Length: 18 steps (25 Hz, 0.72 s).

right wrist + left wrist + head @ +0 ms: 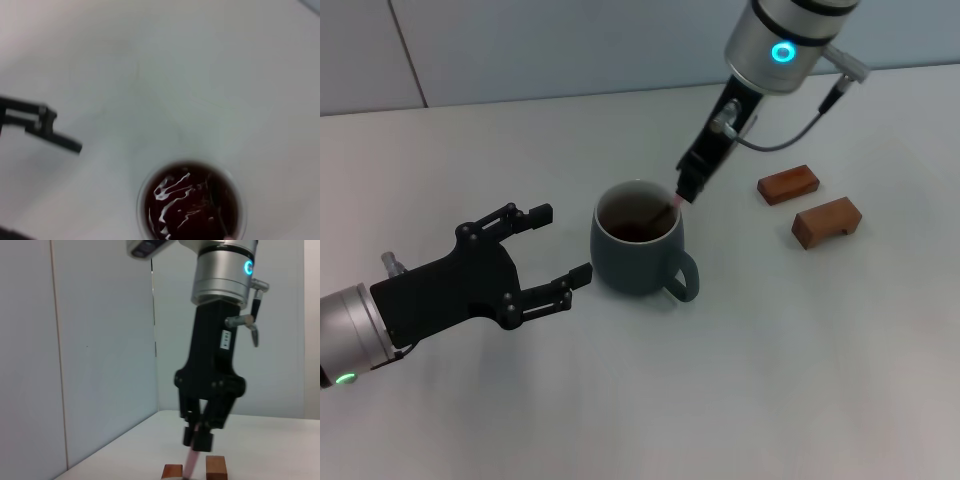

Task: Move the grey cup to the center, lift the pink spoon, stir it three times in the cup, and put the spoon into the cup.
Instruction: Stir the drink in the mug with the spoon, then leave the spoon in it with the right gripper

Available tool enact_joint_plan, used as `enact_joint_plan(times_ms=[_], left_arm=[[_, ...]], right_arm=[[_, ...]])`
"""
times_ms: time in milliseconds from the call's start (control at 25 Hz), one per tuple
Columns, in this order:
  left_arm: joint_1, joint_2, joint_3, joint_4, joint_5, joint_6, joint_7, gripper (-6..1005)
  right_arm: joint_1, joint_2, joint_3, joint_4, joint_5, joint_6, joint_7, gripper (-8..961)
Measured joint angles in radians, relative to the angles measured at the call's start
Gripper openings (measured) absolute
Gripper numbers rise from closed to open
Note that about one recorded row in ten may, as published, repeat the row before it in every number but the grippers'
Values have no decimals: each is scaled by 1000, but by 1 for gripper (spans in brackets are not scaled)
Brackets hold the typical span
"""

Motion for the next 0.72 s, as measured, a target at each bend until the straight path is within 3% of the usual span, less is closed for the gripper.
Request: enact_joint_plan(times_ms=[240, 480, 640, 720], left_arm=[[1, 0, 0, 0, 0, 0, 1, 840], [2, 0, 0, -1, 0, 1, 2, 840], [4, 0, 0, -2, 0, 2, 2, 840], [4, 0, 0, -2, 0, 2, 1, 840]], right_arm=[[-3, 10, -6, -20, 84, -57, -8, 124], [5, 16, -8, -21, 83, 29, -8, 125], [-23, 13, -4, -52, 75, 44, -6, 125], [-63, 21, -12, -131, 76, 28, -6, 124]])
